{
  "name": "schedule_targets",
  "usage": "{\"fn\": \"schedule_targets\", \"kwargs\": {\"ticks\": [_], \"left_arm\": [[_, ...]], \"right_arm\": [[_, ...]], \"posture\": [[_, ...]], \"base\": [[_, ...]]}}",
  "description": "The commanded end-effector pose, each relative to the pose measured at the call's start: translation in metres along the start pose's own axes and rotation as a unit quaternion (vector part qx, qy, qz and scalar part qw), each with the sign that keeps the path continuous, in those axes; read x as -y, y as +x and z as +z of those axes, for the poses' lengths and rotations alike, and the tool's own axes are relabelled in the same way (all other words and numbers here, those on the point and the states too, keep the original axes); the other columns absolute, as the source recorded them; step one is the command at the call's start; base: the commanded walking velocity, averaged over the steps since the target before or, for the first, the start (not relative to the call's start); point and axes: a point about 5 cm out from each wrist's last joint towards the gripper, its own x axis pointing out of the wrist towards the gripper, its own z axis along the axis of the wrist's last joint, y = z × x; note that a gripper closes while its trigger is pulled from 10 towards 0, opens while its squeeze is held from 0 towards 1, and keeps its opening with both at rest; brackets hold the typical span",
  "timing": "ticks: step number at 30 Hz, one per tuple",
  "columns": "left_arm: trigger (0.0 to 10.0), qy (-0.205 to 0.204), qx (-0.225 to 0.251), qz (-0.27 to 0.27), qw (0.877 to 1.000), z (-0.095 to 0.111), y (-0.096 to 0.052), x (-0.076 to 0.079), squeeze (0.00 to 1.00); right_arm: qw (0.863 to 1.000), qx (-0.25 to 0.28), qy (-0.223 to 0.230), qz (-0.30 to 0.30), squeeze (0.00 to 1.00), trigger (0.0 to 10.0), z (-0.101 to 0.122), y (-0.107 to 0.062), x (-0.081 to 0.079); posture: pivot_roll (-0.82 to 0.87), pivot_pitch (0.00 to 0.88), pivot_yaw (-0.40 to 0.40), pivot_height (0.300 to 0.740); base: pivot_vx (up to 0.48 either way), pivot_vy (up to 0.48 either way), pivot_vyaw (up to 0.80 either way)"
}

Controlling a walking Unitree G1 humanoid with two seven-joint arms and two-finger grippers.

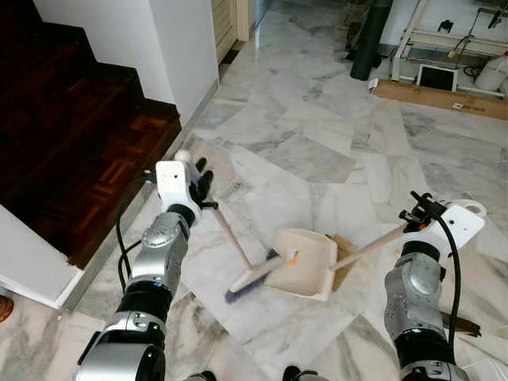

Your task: Sweep floor

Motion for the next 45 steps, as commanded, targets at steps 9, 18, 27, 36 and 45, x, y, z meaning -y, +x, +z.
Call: {"fn": "schedule_targets", "kwargs": {"ticks": [9,18,27,36,45], "left_arm": [[10.0,0.010,0.039,0.047,0.998,0.012,0.001,-0.012,0.00],[10.0,0.029,0.028,0.071,0.997,0.003,-0.002,-0.014,0.00],[10.0,0.031,0.006,0.093,0.995,-0.005,-0.002,-0.017,0.00],[10.0,0.023,-0.002,0.042,0.999,-0.008,0.000,0.000,0.00],[10.0,0.014,-0.010,0.012,1.000,-0.010,0.001,0.007,0.00]], "right_arm": [[0.999,0.024,0.027,0.012,0.00,10.0,0.013,0.005,-0.011],[0.999,0.035,0.032,0.012,0.00,10.0,0.019,0.007,-0.010],[0.998,0.042,0.047,0.010,0.00,10.0,0.025,0.009,-0.011],[0.998,0.042,0.052,0.008,0.00,10.0,0.027,0.009,-0.013],[0.998,0.041,0.053,0.007,0.00,10.0,0.027,0.009,-0.013]], "posture": [[-0.04,0.123,0.012,0.740],[-0.05,0.127,0.009,0.740],[-0.05,0.148,0.006,0.740],[-0.05,0.152,0.005,0.740],[-0.05,0.152,0.005,0.740]], "base": [[0.000,0.000,0.00],[0.000,0.000,0.00],[0.000,0.000,0.00],[0.000,0.000,0.00],[0.000,0.000,0.00]]}}
